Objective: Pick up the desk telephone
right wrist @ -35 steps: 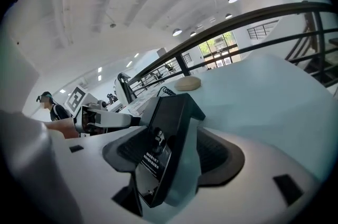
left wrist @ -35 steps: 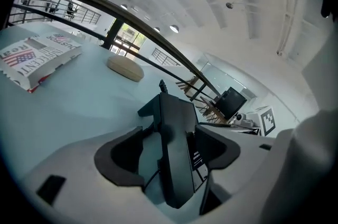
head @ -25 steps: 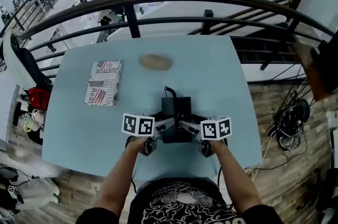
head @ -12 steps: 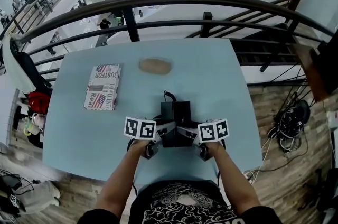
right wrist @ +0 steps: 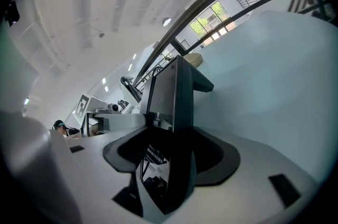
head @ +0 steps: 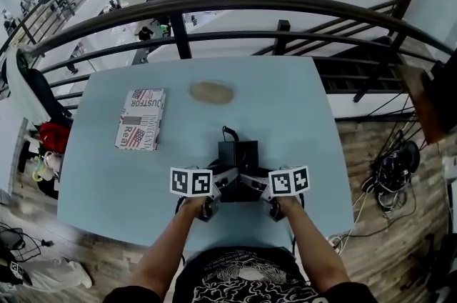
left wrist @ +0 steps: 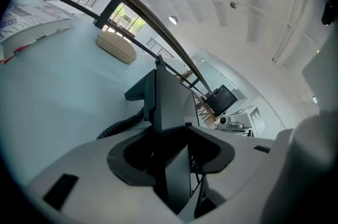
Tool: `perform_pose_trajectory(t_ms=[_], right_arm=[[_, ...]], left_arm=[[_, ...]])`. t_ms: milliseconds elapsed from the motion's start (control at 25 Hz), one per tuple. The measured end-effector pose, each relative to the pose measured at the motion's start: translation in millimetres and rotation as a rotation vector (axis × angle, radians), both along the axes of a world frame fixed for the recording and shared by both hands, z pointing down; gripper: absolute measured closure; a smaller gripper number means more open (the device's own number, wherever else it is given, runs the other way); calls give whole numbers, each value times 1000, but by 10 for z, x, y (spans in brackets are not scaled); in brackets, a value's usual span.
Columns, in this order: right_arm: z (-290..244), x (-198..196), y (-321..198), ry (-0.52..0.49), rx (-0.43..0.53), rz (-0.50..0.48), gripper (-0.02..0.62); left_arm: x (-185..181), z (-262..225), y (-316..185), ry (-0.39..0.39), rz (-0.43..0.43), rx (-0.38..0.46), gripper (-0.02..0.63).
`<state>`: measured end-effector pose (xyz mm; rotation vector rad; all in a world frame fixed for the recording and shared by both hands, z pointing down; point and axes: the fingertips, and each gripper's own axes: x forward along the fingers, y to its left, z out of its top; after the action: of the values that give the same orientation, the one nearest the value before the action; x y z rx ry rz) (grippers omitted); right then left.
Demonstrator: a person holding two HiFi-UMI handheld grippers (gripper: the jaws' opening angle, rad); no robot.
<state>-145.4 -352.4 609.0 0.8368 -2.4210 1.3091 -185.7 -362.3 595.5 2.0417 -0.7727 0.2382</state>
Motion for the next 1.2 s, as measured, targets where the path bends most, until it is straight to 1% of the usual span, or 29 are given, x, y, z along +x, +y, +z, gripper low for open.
perform_pose_trajectory(t_ms=[160, 480, 720, 920, 1200], right_arm=[[-72, -5, -16, 12, 35, -3, 336], [-487, -37, -96, 6, 141, -14, 337], [-1024, -46, -204, -12, 262, -8, 337], [-1482, -7, -274, -1, 371, -6, 337], [-2067, 34, -270, -4, 508, -1, 337]], left_arm=[[-6, -85, -15, -9, -16, 31, 405], [-51, -510, -85, -25, -36, 144, 404], [-40, -1055, -176, -16, -49, 275, 403], [-10, -1529, -223, 4, -61, 378, 405], [29, -2123, -194, 12, -64, 510, 403]])
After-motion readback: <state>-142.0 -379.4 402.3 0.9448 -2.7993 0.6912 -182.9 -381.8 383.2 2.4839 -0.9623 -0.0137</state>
